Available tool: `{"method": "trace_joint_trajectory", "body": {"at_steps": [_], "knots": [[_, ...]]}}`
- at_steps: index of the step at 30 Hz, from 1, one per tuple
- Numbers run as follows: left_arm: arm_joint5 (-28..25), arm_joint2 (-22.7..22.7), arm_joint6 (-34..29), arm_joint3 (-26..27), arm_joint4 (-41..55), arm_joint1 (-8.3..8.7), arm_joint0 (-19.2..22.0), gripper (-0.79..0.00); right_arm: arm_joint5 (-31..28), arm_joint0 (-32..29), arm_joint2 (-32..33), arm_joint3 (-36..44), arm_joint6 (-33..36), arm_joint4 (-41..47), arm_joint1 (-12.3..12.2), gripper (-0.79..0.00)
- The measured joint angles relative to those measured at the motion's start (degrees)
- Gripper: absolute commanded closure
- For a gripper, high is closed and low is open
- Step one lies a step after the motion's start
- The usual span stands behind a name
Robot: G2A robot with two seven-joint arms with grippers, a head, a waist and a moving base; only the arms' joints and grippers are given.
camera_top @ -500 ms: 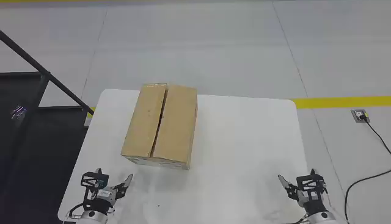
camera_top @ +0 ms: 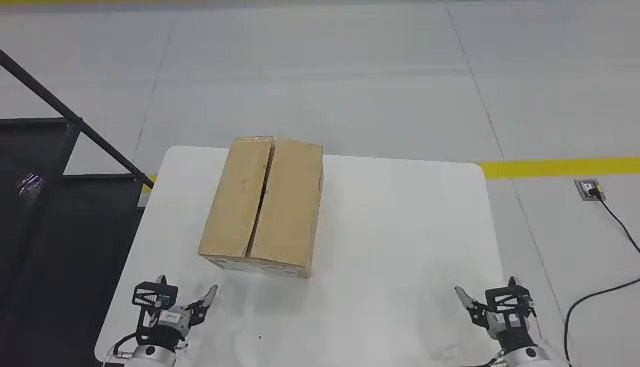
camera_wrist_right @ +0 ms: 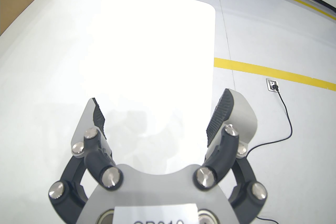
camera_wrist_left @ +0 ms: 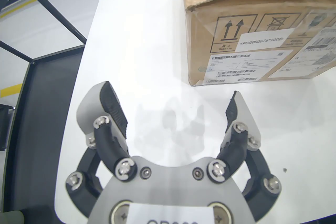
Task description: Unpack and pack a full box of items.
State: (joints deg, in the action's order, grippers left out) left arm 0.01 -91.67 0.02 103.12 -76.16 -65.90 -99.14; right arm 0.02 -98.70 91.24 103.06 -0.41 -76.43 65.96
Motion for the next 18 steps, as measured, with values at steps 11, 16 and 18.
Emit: {"method": "trace_joint_trajectory", "body": {"at_steps": [11,16,18], "knots": [[0.46,-7.47,6.06,-0.47,10.18,-0.33,-1.98,-0.785,-1.22,4.41,-7.71,6.32,-0.40,-8.34,0.68,-0.785],[-2.08,-13.62,5.68,-1.47,18.26,-0.15,0.15,-0.785,0.98,9.53,-14.38,8.74,3.37,-13.87,1.49,-0.785],[-1.70,-14.89,4.80,-1.65,19.77,-0.11,1.25,-0.785,1.60,11.52,-17.24,9.36,5.04,-16.97,1.82,-0.785]]}}
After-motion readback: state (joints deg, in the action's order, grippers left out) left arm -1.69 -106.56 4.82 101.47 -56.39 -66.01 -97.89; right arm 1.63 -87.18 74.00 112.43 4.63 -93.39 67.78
